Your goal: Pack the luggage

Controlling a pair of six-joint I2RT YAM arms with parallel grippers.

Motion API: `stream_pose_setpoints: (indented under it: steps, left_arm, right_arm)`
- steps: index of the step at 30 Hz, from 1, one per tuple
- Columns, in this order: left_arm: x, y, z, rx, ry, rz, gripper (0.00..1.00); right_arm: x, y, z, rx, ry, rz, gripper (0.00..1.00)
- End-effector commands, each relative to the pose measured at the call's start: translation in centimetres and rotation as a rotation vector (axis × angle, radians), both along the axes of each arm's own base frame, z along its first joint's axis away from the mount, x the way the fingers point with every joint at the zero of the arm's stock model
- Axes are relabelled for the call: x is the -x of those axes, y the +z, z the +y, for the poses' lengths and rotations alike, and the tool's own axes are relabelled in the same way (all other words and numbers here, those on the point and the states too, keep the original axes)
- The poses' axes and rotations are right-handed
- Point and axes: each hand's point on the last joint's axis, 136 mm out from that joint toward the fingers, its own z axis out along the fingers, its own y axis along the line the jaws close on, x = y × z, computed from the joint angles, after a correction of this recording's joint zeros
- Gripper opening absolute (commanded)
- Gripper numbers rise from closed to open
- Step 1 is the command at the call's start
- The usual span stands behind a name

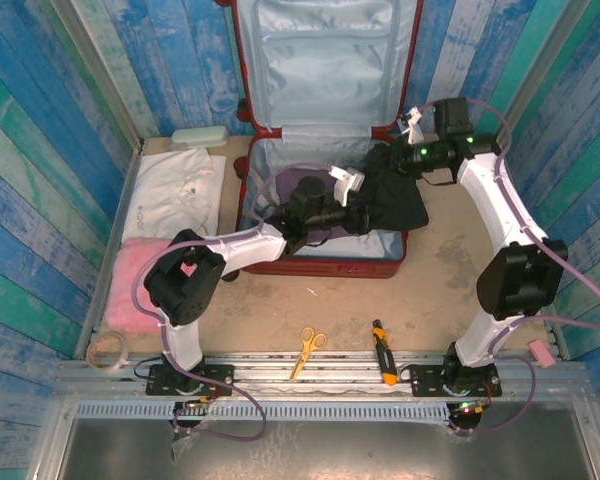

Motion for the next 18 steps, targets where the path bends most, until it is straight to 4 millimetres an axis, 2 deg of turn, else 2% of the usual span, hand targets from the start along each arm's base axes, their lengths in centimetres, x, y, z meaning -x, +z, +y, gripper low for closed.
stream_pose_setpoints:
  steps: [1, 4, 6, 9, 11, 14, 18]
  left_arm:
    - [-0.3, -2.4, -1.0, -0.022, -0.017, 0.052, 0.76]
    - [-0.7, -2.3, -1.0, -0.006, -0.003, 0.062, 0.64]
    - [-1.0, -2.4, -1.2, -0.006, 0.002, 0.067, 0.62]
    - [-1.2, -3.0, -1.0, -0.014, 0.022, 0.088, 0.52]
    - [-1.5, -3.8, -0.7, -0.037, 0.046, 0.113, 0.38]
    - [-1.5, -4.4, -0.6, -0.061, 0.054, 0.133, 0.23]
    - [-1.1, -3.7, -0.1, -0.054, 0.057, 0.123, 0.07]
  right_arm:
    - [0.0, 1.5, 1.1, -0.034, 0.054, -0.046, 0.01]
    - [0.1, 1.1, 1.1, -0.033, 0.058, -0.039, 0.01]
    - [0.1, 0.9, 1.1, -0.032, 0.059, -0.035, 0.01]
    - [0.1, 0.7, 1.1, -0.032, 0.059, -0.030, 0.01]
    - [0.1, 0.8, 1.1, -0.031, 0.058, -0.032, 0.00]
    - [0.0, 0.6, 1.1, -0.031, 0.059, -0.030, 0.01]
    - [0.0, 0.7, 1.6, -0.038, 0.076, -0.037, 0.01]
